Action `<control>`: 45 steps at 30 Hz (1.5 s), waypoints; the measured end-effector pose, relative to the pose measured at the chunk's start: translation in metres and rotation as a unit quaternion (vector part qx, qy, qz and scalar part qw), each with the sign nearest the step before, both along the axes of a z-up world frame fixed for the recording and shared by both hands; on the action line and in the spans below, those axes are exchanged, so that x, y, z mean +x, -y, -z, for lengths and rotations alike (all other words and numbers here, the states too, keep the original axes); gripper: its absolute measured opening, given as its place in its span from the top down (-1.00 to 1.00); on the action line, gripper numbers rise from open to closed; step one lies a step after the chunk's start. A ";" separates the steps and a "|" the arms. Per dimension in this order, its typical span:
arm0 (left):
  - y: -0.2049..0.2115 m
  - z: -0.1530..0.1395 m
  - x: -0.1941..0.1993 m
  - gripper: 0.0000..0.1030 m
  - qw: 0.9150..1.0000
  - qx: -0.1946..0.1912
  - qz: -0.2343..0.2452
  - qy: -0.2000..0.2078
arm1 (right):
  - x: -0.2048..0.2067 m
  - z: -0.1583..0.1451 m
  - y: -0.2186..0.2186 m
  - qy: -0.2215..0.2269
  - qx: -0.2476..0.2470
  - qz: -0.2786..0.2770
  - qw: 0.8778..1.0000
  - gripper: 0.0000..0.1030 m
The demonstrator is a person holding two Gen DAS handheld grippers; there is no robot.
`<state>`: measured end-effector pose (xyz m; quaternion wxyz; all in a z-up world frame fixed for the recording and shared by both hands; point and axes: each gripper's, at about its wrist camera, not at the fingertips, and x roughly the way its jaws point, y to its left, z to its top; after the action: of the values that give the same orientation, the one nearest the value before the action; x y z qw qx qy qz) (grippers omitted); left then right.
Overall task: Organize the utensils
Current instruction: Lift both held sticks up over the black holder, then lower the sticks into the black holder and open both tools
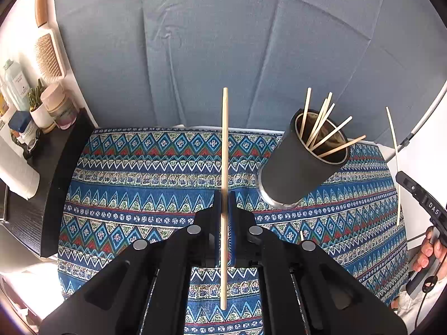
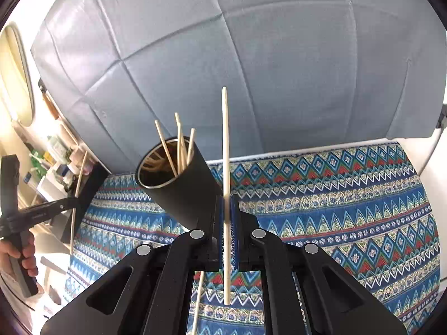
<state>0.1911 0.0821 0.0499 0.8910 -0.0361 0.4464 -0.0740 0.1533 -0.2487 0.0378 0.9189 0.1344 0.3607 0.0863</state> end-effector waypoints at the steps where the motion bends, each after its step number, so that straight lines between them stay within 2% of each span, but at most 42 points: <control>1: 0.003 -0.006 0.002 0.91 1.000 0.001 0.002 0.005 | 0.002 -0.005 -0.003 0.009 0.002 -0.001 1.000 0.91; 6: 0.019 -0.032 0.010 0.91 0.999 0.019 0.018 0.037 | 0.006 -0.032 -0.018 0.070 -0.007 -0.004 0.998 0.91; 10: 0.034 -0.047 0.017 0.91 0.998 0.027 0.036 0.053 | 0.015 -0.047 -0.027 0.097 -0.019 -0.011 0.995 0.91; 15: 0.048 -0.061 0.032 0.91 0.996 0.032 0.043 0.071 | 0.025 -0.054 -0.030 0.130 0.000 -0.011 0.991 0.91; 20: 0.060 -0.068 0.052 0.91 0.995 0.016 0.055 0.077 | 0.035 -0.053 -0.034 0.159 0.007 -0.020 0.987 0.91; 23: 0.065 -0.071 0.061 0.91 0.994 -0.011 0.065 0.087 | 0.043 -0.050 -0.035 0.169 0.017 -0.030 0.985 0.91; 33: 0.082 -0.054 0.093 0.91 0.986 -0.063 0.090 0.123 | 0.078 -0.021 -0.033 0.176 0.109 -0.033 0.978 0.91; 39: 0.088 -0.039 0.100 0.91 0.975 -0.106 0.111 0.163 | 0.094 -0.004 -0.048 0.200 0.125 -0.049 0.971 0.91; 45: 0.092 -0.015 0.113 0.91 0.967 -0.134 0.115 0.186 | 0.115 0.015 -0.055 0.192 0.118 -0.037 0.974 0.91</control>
<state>0.3037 -0.0100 0.0650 0.9309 -0.0894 0.2603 -0.2403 0.2681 -0.1934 0.0228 0.9449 0.2088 0.1697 0.1866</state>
